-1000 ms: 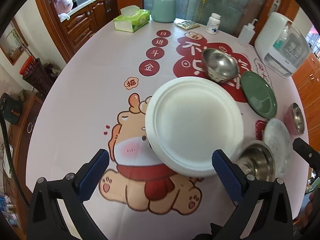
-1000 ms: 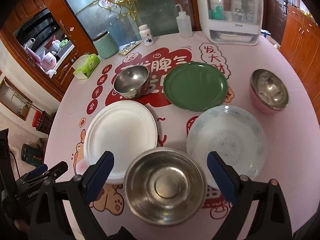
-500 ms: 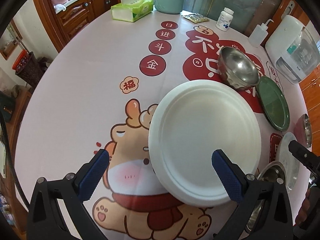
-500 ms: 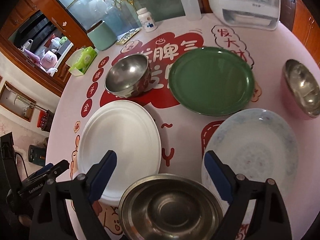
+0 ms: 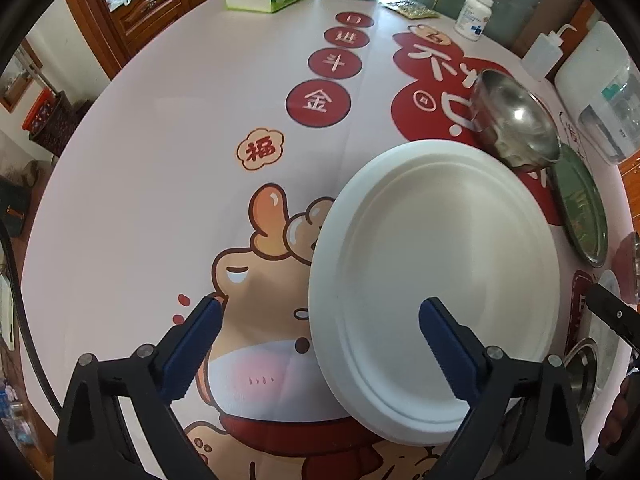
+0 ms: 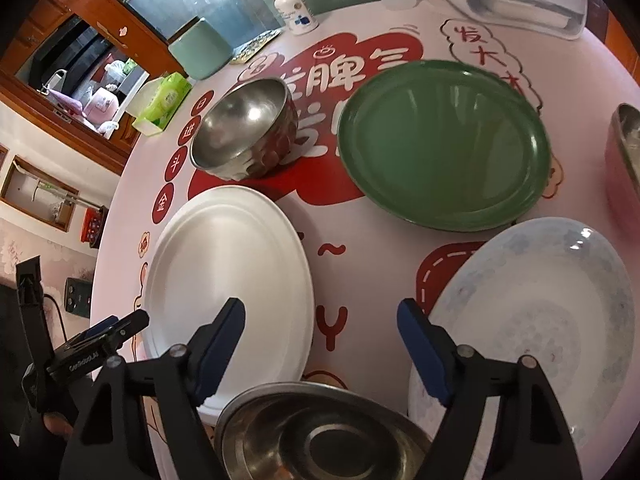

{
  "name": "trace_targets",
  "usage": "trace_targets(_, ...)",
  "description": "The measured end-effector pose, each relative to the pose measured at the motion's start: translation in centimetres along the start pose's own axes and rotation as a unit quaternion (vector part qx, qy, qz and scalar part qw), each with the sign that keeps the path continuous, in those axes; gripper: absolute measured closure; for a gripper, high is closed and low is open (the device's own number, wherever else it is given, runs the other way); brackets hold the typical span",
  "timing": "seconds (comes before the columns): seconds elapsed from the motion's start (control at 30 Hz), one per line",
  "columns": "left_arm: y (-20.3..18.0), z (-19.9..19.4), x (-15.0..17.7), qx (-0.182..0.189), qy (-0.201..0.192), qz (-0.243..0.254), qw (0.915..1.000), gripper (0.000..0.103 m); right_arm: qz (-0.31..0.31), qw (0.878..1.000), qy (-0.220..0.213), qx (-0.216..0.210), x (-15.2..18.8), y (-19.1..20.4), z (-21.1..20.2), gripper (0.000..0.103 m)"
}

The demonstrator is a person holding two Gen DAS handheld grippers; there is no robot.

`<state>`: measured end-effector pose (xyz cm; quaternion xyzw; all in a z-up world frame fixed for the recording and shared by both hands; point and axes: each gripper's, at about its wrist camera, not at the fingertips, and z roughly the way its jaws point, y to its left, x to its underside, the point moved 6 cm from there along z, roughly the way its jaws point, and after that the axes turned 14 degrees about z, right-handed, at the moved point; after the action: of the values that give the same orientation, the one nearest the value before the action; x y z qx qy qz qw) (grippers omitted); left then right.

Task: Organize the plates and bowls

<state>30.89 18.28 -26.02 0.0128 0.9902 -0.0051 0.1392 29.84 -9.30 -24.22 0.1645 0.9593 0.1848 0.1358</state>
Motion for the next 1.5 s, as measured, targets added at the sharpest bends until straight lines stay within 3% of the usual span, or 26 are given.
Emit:
trace_targets(0.27,-0.2,1.7,-0.4,-0.003,0.017,-0.005,0.9998,0.013,-0.004,1.000,0.025,-0.005,0.0,0.0,1.7,0.042)
trace_targets(0.33,-0.2,2.1,-0.5,-0.004,0.021,-0.006,0.9998,0.020,-0.005,0.999,0.030,-0.009,0.0,0.0,2.0,0.047)
trace_targets(0.73,0.2,3.4,-0.8,-0.008,0.028,-0.018,0.9994,0.043,-0.011,0.998,0.054,-0.017,0.4,0.5,3.5,0.070)
trace_targets(1.1,-0.3,2.9,-0.9,-0.003,0.016,-0.010,0.9998,0.062,-0.021,0.998,0.051,-0.015,0.3,0.5,3.5,0.073)
trace_targets(1.27,-1.2,3.0,-1.2,-0.004,0.014,-0.005,0.9999,0.065,-0.036,0.998,0.052,-0.014,0.2,0.7,3.5,0.074)
trace_targets(1.37,-1.1,2.9,-1.1,-0.003,0.013,-0.004,0.9999,0.068,-0.039,0.997,0.061,-0.025,0.4,1.0,3.7,0.083)
trace_targets(1.5,-1.3,3.0,-1.0,0.000,0.012,0.001,0.9999,0.070,-0.049,0.997,0.064,-0.022,0.6,1.7,4.2,0.085)
